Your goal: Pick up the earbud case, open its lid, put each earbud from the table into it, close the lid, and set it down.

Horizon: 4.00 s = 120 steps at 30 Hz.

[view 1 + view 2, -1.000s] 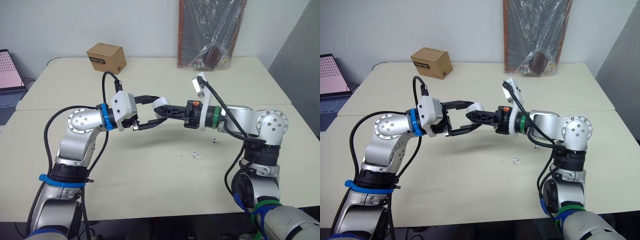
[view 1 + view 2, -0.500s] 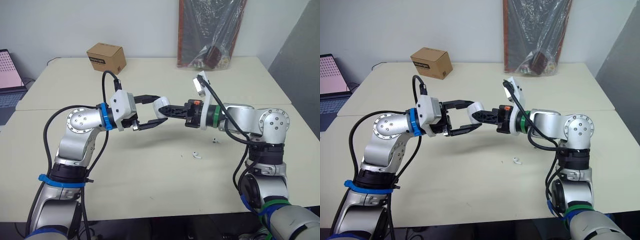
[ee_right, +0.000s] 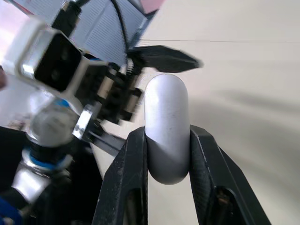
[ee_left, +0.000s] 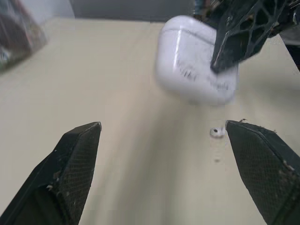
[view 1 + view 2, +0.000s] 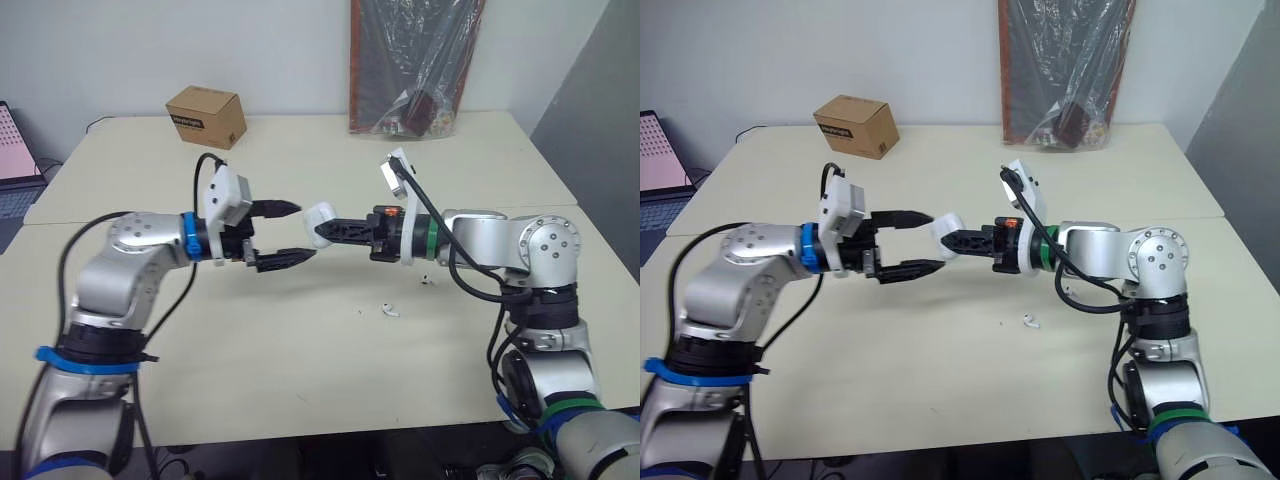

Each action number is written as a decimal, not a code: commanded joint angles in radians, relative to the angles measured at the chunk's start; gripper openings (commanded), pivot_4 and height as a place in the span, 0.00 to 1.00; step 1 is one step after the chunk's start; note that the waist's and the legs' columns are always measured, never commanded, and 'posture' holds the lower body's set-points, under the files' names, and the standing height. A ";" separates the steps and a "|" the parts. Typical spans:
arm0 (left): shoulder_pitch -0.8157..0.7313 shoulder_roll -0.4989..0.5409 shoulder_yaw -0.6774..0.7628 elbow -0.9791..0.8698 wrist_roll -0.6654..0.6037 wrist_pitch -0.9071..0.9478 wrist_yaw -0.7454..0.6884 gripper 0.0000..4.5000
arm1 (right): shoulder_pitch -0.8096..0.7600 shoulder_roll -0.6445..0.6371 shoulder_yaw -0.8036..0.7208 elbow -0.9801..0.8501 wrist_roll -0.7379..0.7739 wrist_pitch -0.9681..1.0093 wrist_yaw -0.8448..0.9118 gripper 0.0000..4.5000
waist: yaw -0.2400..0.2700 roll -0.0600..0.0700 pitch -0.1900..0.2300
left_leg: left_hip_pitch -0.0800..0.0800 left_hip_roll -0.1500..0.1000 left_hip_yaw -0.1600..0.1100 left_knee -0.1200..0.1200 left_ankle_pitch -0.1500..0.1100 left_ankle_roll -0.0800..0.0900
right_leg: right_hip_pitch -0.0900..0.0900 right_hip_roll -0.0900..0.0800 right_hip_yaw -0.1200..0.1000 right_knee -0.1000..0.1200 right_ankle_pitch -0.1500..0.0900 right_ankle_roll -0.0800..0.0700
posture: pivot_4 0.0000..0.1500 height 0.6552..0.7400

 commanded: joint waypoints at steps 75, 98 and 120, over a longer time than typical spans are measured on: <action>-0.187 -0.046 -0.159 0.110 0.153 -0.074 -0.343 0.18 | -0.214 -0.117 0.435 -0.208 -1.112 -0.244 1.048 0.17 | 0.000 0.001 0.000 | -0.003 0.000 0.000 0.003 0.000 0.000 | -0.003 0.000 0.000 0.002 0.002 -0.005 | 1.00 1.00; -0.156 -0.056 -0.111 0.097 0.136 -0.109 -0.292 0.18 | -0.206 -0.125 0.455 -0.220 -1.138 -0.297 1.109 0.57 | 0.000 0.001 0.000 | -0.003 0.000 0.000 0.004 0.000 0.000 | -0.003 0.000 0.000 0.003 0.002 -0.005 | 1.00 1.00; 0.061 -0.218 0.118 0.148 -0.057 -0.217 -0.213 0.18 | -0.008 -0.020 0.198 -0.315 -1.093 -0.227 0.853 0.73 | 0.003 0.001 0.000 | -0.004 0.000 -0.001 0.016 0.000 0.000 | 0.000 -0.001 0.000 0.005 0.003 -0.004 | 1.00 1.00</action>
